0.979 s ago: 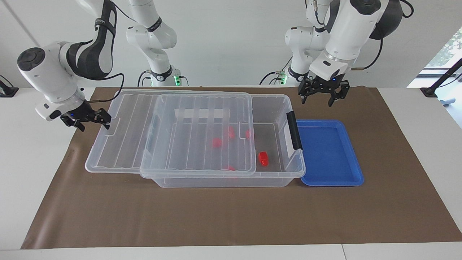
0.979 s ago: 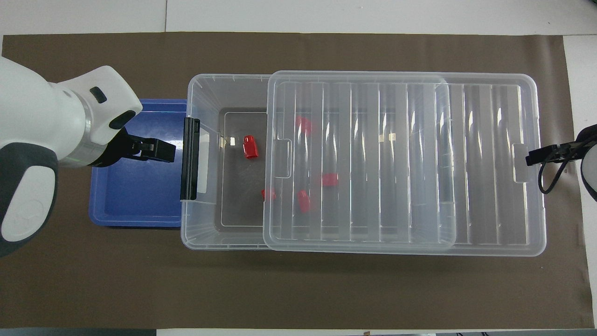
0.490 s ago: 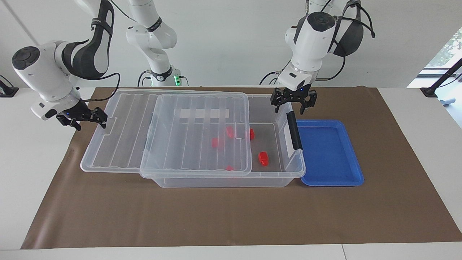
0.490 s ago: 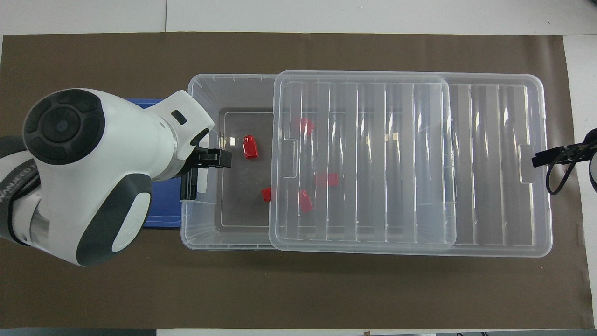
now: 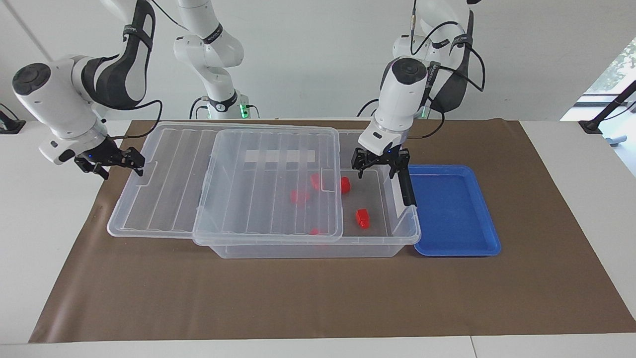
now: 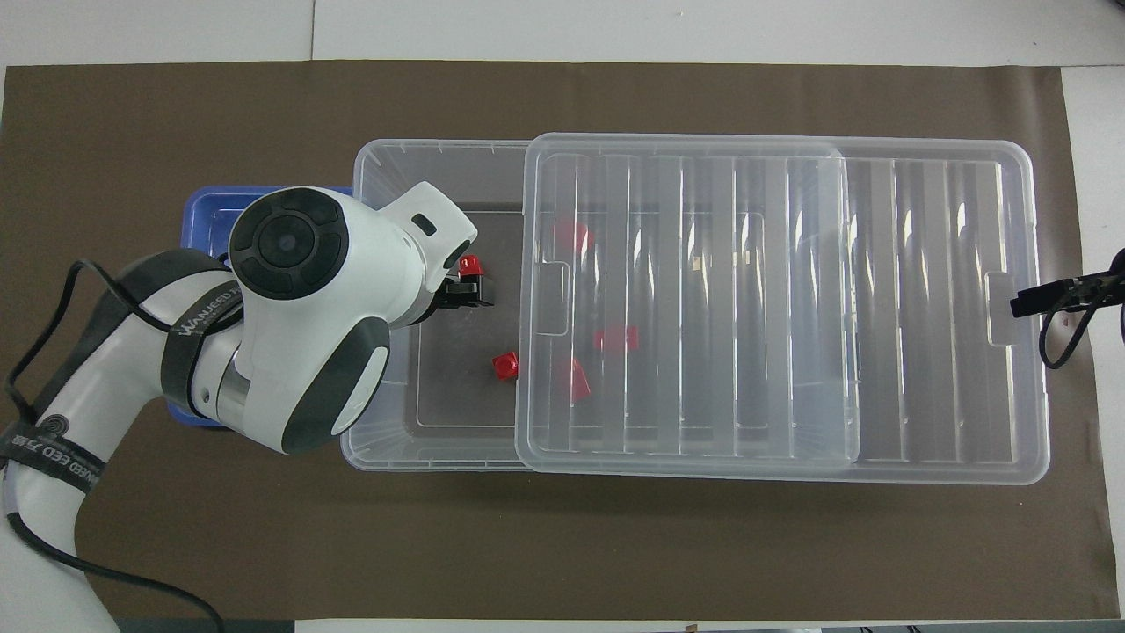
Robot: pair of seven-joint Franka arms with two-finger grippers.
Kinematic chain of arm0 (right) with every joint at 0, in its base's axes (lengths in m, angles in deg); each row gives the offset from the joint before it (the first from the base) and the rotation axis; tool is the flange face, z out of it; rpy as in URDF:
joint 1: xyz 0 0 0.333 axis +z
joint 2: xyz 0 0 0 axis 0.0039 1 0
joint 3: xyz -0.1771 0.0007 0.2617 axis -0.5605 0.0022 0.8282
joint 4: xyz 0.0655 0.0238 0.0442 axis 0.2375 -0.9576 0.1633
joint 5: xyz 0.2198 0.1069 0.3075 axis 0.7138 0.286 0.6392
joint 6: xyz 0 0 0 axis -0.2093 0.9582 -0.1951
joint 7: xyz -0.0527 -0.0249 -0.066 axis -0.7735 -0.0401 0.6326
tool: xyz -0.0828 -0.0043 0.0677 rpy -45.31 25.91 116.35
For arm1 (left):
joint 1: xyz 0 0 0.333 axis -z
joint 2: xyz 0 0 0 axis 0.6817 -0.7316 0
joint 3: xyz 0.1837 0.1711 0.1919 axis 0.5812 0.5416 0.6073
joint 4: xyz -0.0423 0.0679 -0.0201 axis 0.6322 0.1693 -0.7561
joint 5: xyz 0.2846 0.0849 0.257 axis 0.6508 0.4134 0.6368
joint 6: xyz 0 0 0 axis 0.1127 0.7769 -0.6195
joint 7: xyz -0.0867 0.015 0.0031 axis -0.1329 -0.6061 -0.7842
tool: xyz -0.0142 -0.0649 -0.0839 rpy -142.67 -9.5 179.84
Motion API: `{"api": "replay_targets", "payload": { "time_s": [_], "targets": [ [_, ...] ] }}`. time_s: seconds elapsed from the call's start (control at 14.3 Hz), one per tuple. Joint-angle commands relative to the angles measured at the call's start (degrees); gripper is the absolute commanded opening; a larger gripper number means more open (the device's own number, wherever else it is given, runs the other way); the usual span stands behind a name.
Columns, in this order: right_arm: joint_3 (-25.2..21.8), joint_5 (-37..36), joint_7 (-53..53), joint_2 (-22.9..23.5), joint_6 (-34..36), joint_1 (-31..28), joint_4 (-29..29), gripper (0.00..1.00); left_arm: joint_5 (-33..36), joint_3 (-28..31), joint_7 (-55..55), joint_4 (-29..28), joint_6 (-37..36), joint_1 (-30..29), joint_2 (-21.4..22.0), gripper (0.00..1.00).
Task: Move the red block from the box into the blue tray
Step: 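Grasp the red block with the left gripper and lift it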
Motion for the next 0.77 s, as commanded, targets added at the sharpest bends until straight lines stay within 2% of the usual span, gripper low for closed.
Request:
{"api": "replay_targets", "payload": {
  "time_s": [0.0,0.14,0.35,0.7],
  "targets": [
    [-0.73,0.17,-2.35,-0.55,-0.94,-0.52,-0.60,1.00,0.74,0.61,-1.91,-3.00,5.32,0.53,-0.63,0.97],
    [-0.74,0.17,-2.35,-0.55,-0.86,-0.52,-0.60,1.00,0.74,0.61,-1.99,-4.24,8.84,0.53,-2.11,0.97],
    [-0.56,0.17,-2.27,-0.55,-0.86,-0.52,-0.51,1.00,0.74,0.61,-2.00,-4.42,10.43,0.62,-3.70,0.97],
    [0.41,0.78,-2.00,1.30,1.50,-0.52,4.75,1.00,0.83,0.69,-3.57,-4.33,14.12,0.97,-7.74,0.96]
  ]
}}
